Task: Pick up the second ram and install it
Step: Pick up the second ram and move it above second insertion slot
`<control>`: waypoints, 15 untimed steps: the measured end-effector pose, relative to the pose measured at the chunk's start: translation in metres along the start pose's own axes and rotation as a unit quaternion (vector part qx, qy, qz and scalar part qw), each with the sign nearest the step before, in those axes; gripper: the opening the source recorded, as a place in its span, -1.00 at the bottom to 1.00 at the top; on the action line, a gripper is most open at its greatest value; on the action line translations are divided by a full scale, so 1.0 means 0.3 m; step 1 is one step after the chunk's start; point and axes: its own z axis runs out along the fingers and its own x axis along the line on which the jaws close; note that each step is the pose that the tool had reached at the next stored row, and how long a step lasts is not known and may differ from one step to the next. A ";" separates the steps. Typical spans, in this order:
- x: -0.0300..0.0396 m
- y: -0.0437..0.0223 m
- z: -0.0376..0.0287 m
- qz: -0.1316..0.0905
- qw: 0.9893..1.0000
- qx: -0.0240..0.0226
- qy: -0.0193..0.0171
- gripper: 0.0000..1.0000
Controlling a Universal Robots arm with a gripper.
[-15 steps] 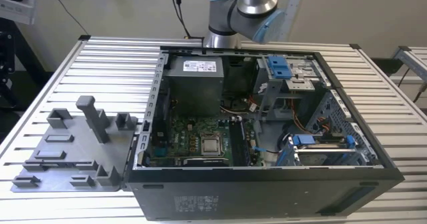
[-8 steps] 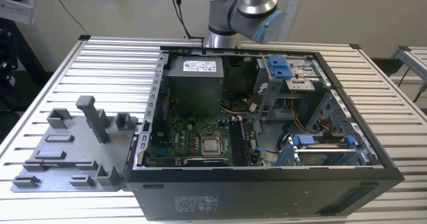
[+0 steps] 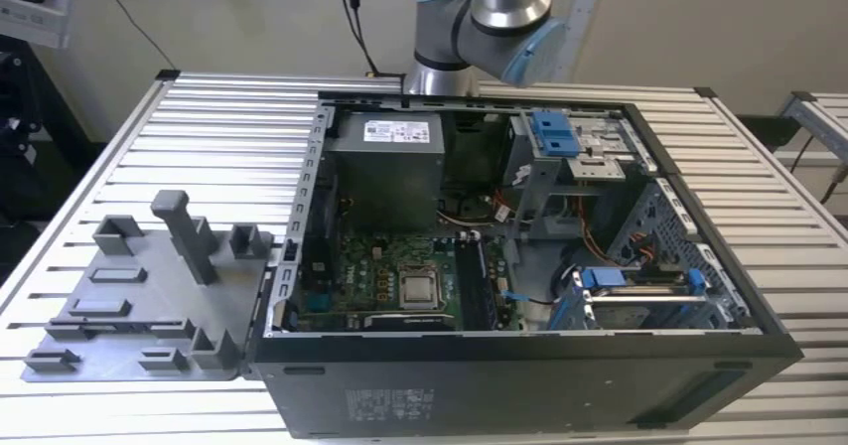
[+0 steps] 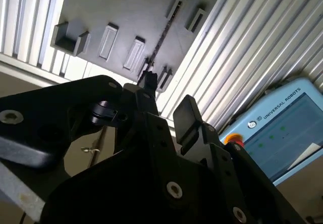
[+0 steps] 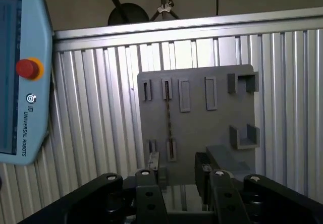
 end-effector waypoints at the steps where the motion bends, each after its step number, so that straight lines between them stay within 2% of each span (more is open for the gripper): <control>1: 0.000 0.000 0.000 0.000 1.000 0.000 0.000 -0.16; 8: 0.000 0.000 0.023 -0.004 1.000 -0.001 -0.001 -0.16; 12: 0.000 0.000 0.036 -0.009 1.000 -0.001 -0.004 -0.16; 15: 0.000 0.001 0.047 -0.012 1.000 -0.001 -0.005 -0.16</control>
